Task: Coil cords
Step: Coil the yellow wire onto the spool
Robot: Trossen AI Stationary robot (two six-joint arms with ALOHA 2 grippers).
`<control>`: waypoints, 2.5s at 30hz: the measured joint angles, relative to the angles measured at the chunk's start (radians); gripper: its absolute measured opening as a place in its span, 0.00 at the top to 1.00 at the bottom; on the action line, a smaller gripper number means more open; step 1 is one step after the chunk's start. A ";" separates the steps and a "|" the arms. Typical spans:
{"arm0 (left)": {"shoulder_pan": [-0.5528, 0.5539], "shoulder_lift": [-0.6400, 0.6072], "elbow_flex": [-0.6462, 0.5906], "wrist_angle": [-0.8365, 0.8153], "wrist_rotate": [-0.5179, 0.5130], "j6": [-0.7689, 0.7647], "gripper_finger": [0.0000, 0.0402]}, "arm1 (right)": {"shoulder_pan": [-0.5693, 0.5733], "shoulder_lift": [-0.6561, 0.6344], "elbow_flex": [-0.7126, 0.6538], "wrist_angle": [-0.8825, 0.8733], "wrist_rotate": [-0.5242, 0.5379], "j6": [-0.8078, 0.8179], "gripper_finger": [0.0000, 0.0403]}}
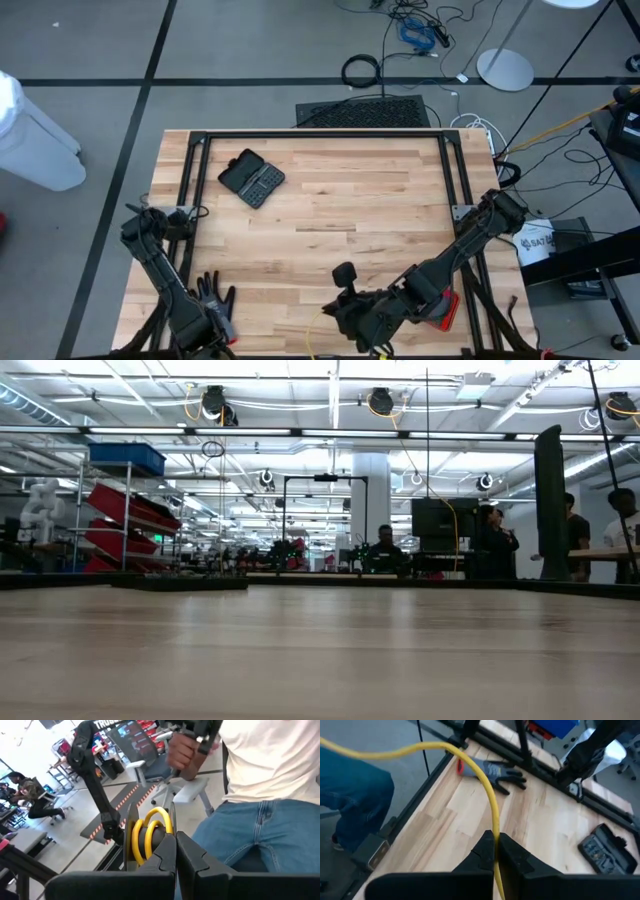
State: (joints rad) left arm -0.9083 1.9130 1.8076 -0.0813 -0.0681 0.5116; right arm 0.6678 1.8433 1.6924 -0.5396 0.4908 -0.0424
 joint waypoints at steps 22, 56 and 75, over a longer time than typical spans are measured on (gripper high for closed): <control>0.066 0.063 0.002 -0.003 0.103 -0.017 1.00 | 0.051 -0.054 0.000 0.229 -0.054 -0.057 1.00; 0.090 0.075 0.002 0.048 0.004 -0.034 1.00 | 0.126 -0.072 0.056 0.116 -0.020 0.023 1.00; 0.091 0.075 0.001 0.041 -0.108 -0.035 1.00 | 0.208 -0.071 0.120 0.136 -0.020 -0.020 1.00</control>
State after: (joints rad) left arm -0.8168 1.9881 1.8088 -0.0402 -0.1763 0.4763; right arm 0.8759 1.7721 1.8126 -0.4040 0.4712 -0.0619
